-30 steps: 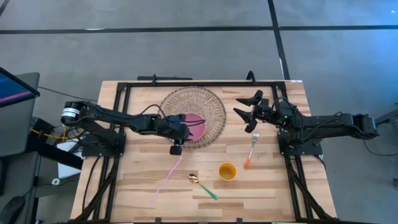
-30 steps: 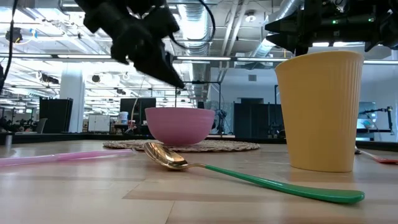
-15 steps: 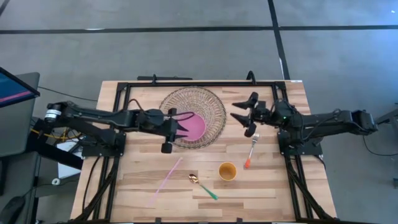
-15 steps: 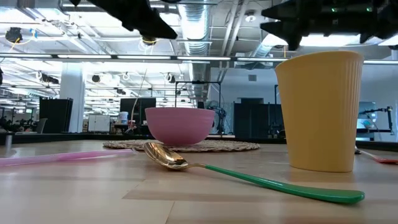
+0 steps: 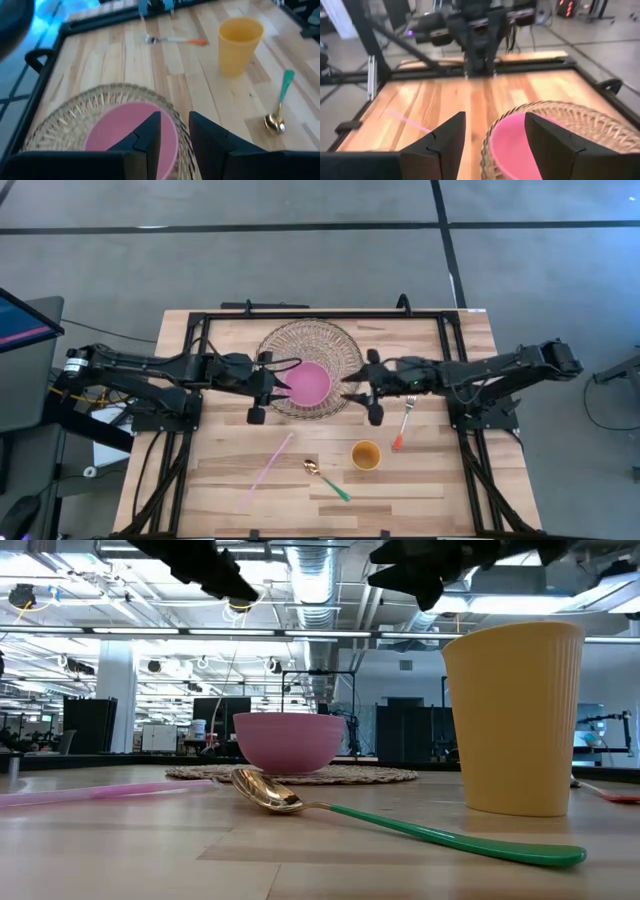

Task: Pick & Place Utensil
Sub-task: Put the orange fork into the pink bowl

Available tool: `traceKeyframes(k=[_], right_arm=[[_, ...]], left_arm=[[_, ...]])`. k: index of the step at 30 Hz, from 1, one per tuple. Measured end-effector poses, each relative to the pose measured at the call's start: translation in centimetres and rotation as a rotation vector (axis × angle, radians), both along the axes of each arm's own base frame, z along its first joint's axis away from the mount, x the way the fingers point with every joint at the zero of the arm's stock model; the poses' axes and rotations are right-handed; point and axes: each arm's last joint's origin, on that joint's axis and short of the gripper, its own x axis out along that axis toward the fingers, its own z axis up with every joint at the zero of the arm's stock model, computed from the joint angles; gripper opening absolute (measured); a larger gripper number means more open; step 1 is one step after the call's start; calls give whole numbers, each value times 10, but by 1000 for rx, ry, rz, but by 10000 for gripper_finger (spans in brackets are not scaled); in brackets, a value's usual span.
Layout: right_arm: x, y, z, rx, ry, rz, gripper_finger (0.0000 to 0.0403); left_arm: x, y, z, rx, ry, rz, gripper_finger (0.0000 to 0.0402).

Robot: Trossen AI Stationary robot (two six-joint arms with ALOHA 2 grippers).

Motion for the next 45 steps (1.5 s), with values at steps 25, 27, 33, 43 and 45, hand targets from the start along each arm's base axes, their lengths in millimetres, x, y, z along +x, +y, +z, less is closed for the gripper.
traceKeyframes(k=[25, 27, 33, 43, 45], right_arm=[[-46, 30, -25, 354, 640, -797, 191], [-53, 34, -32, 403, 697, -892, 188], [-56, 47, -56, 512, 777, -1155, 186], [-45, 54, -105, 637, 875, -1417, 186], [-43, 55, -113, 671, 870, -1433, 186]], left_arm=[[-2, 0, -36, 13, 131, -1, 102], [-2, 0, -36, 13, 130, -1, 102], [-2, 0, -36, 13, 130, -1, 102], [-2, 0, -36, 13, 130, -1, 102], [-2, 0, -36, 13, 130, -1, 102]])
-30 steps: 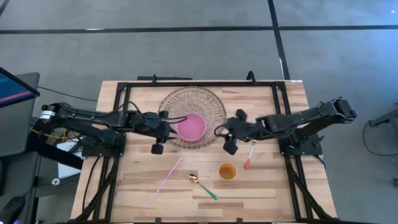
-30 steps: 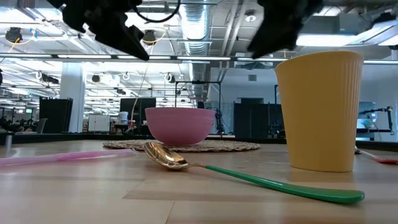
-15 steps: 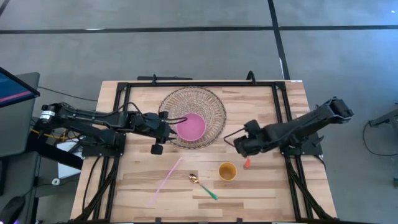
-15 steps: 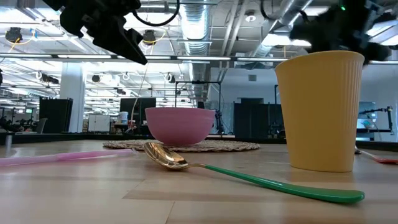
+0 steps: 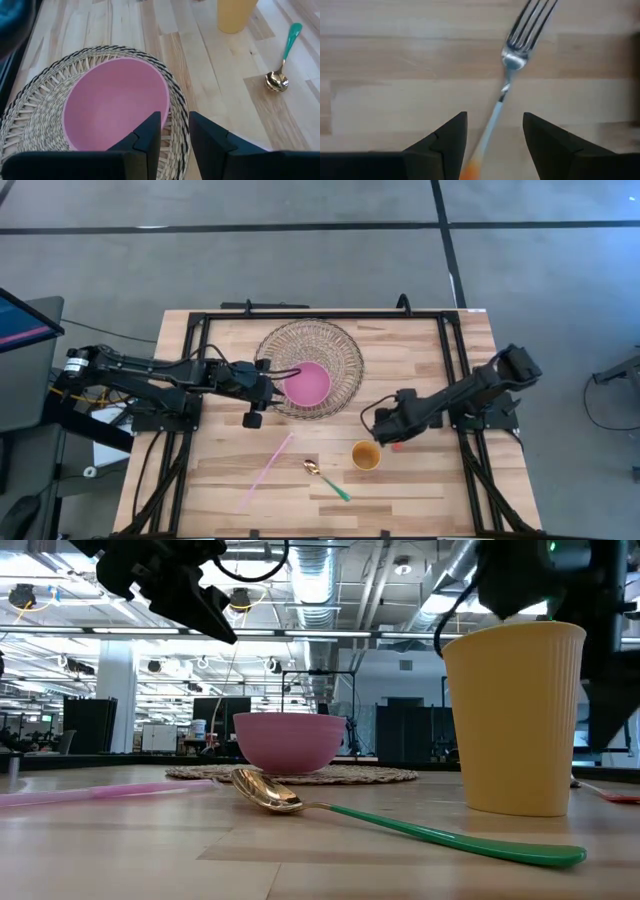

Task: Pick & Place Utensil
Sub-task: Put the orange fork into the pink bowl

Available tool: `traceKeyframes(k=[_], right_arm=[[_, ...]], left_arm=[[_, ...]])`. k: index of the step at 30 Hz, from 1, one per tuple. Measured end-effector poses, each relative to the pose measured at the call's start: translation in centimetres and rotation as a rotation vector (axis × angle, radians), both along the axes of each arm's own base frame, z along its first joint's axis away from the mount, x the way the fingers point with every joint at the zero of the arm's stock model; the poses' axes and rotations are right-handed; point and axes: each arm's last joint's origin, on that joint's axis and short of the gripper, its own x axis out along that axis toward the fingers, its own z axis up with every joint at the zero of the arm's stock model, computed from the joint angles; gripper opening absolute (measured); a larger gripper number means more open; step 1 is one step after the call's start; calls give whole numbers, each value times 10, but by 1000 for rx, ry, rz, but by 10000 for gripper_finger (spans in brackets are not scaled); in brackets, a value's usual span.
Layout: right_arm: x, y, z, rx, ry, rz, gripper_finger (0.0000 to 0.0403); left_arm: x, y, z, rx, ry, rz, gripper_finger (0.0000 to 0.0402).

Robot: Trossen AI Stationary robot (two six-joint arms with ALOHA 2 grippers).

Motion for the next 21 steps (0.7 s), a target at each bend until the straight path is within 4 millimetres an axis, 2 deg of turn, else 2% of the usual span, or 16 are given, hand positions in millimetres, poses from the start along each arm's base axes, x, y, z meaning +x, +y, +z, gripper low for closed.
traceKeyframes(k=[8, 14, 17, 21], right_arm=[[-2, -1, -30, -43, 31, -128, 186], [-4, 3, -44, -88, -7, -196, 174], [-5, 7, -45, -112, -46, -210, 143], [-6, 12, -45, -148, -83, -186, 71]], left_arm=[[0, 0, 0, 0, 0, 0, 102], [0, 0, 0, 0, 0, 0, 102], [0, 0, 0, 0, 0, 0, 102], [0, 0, 0, 0, 0, 0, 102]])
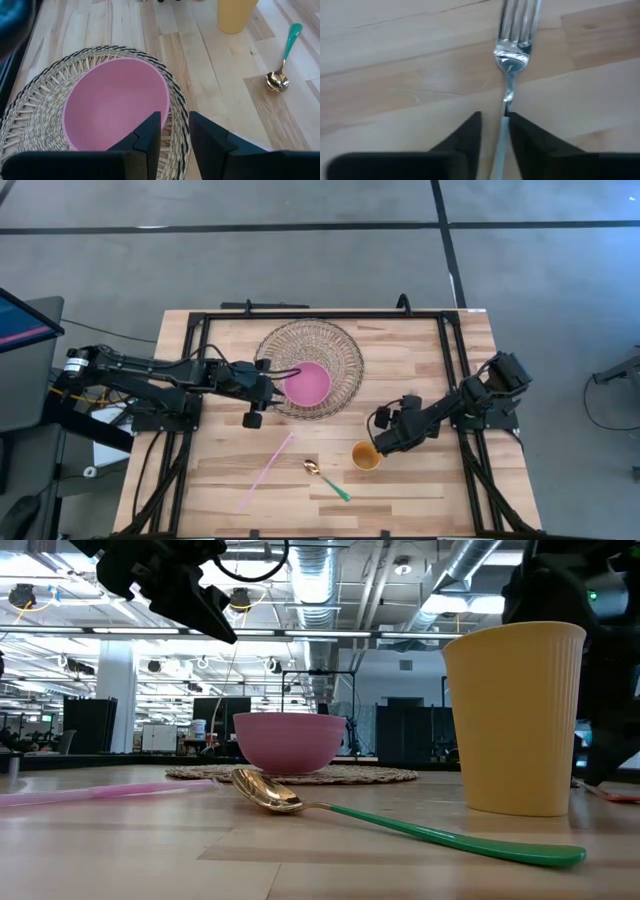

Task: Pick & Place Utensil
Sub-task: Put the orange fork into the pink bowl

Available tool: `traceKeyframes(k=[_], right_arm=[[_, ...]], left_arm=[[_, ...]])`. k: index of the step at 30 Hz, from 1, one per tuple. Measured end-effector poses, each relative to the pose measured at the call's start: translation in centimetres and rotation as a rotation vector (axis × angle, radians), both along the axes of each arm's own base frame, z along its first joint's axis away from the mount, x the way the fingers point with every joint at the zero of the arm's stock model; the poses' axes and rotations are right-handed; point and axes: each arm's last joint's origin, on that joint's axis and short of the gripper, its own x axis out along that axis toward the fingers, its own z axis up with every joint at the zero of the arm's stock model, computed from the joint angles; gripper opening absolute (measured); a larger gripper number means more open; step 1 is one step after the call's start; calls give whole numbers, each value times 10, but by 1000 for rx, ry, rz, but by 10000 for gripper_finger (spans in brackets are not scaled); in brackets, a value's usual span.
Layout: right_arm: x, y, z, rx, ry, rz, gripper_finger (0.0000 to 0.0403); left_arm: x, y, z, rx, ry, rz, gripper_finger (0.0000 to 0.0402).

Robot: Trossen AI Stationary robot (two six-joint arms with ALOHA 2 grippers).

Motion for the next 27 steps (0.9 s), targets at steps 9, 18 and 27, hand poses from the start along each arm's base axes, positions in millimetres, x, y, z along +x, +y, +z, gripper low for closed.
traceKeyframes(k=[9, 18, 27], right_arm=[[-1, 5, 0, -98, -8, 134, 24], [7, -3, 36, -187, -73, 303, 16], [23, -22, 97, -255, -140, 525, 7]], left_arm=[[0, 0, 0, 0, 0, 0, 102], [0, 0, 0, 0, -3, 0, 102], [0, 0, 0, 0, -3, 0, 102]])
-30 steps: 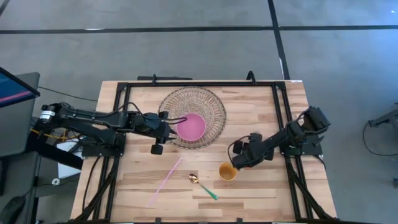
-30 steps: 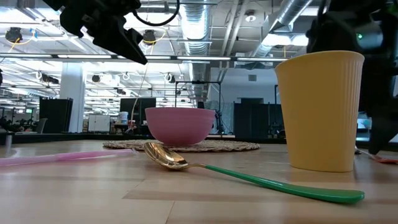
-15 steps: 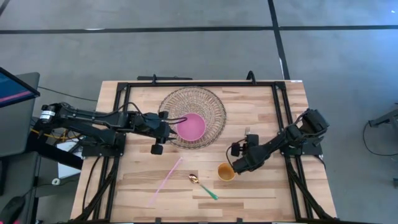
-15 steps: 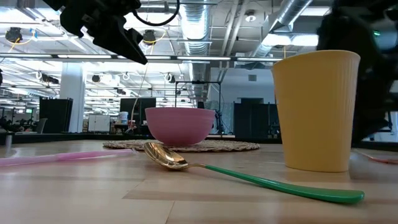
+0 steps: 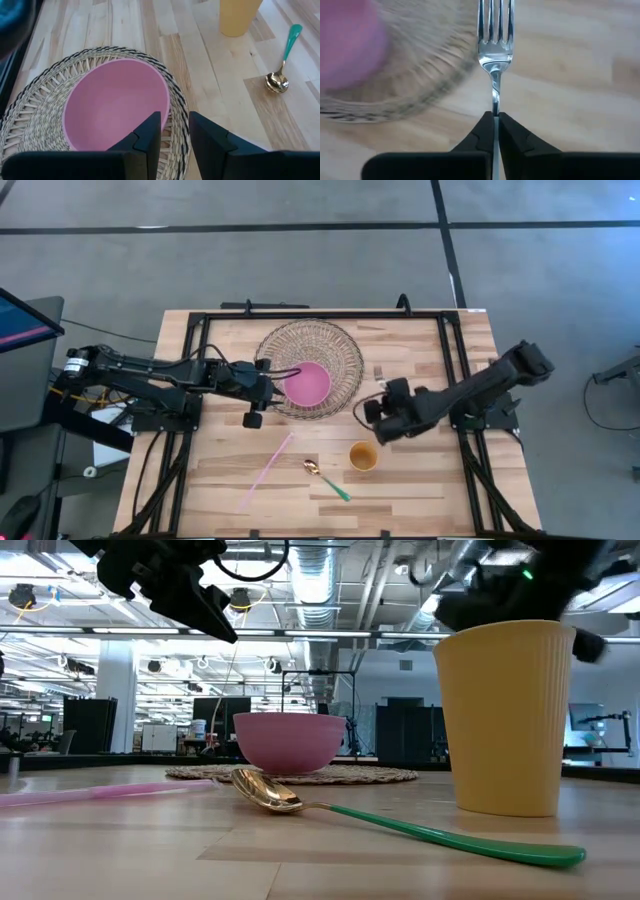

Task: Pick & Place Utensil
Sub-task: Put the orange fork into the pink bowl

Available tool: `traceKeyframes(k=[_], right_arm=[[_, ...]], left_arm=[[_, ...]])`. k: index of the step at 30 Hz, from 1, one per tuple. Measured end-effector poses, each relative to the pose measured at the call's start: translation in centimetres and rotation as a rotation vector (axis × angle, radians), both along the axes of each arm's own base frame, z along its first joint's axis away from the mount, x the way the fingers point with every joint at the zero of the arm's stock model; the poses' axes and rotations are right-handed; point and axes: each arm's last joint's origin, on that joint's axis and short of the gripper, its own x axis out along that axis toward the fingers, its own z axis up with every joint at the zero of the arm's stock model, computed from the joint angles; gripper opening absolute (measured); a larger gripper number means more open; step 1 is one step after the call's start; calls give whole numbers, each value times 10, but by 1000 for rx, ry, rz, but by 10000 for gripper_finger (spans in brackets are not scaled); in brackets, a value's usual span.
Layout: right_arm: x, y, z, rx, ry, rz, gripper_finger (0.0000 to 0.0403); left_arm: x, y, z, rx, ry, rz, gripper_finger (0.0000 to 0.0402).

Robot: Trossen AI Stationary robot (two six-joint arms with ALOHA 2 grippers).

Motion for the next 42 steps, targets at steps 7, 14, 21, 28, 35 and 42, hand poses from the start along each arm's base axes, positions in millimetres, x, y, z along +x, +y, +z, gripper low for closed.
traceKeyframes(k=[7, 14, 21, 28, 35, 42], right_arm=[[39, -16, 52, -28, -25, 339, 4], [77, -38, 86, 5, -104, 576, 3], [114, -65, 87, 162, -59, 684, 1], [139, -90, 78, 288, 148, 665, 1], [174, -111, 48, 466, 172, 730, 7], [198, -128, 19, 547, 223, 819, 8]], left_arm=[[0, 0, 0, 0, -1, 0, 102], [0, 0, 0, 0, -2, 0, 102], [0, 0, 1, 0, -6, 1, 102], [0, 0, 0, 0, 0, 2, 102], [0, 0, -1, 0, 4, 1, 102], [0, 0, -1, 0, -1, 2, 102]])
